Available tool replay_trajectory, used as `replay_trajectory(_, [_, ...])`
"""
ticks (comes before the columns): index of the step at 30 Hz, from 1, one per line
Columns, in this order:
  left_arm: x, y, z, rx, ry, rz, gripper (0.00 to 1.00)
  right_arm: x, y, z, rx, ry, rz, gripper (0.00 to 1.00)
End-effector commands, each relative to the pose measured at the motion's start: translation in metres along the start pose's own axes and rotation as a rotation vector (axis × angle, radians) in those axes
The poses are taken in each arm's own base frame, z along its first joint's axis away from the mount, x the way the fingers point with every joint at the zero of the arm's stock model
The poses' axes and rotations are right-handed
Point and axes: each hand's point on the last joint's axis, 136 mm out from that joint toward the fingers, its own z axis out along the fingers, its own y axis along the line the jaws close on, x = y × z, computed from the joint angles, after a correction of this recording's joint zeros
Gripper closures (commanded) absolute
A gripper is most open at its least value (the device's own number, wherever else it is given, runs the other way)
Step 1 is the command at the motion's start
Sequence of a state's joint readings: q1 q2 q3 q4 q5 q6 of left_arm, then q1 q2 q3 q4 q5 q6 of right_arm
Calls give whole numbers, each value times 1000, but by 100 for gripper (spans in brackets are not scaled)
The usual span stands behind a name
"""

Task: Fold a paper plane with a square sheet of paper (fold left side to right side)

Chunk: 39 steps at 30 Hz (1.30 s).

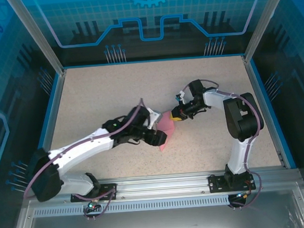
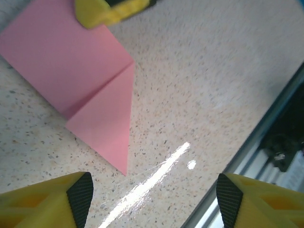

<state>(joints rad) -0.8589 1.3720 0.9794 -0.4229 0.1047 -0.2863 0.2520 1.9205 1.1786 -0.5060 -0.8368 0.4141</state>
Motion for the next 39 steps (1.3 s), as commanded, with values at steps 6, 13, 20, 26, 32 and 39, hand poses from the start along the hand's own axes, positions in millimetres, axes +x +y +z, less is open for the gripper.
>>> replay_trajectory(6, [-1,9,53,-362,82,94,29,-3,-11,0,7,27,123,100])
replay_trajectory(13, [6,26,84,-607,154,141,27,-2,-15,2,7,37,139,100])
replay_trajectory(20, [14,31,101,-690,198,139,33,0,-19,4,14,41,148,100])
replay_trajectory(26, [21,36,105,-710,211,122,42,0,-22,6,15,46,152,100])
replay_trajectory(32, [23,38,107,-717,218,119,54,1,-24,7,16,50,156,100])
replay_trajectory(39, [27,40,109,-724,225,117,63,3,-25,9,18,54,160,100])
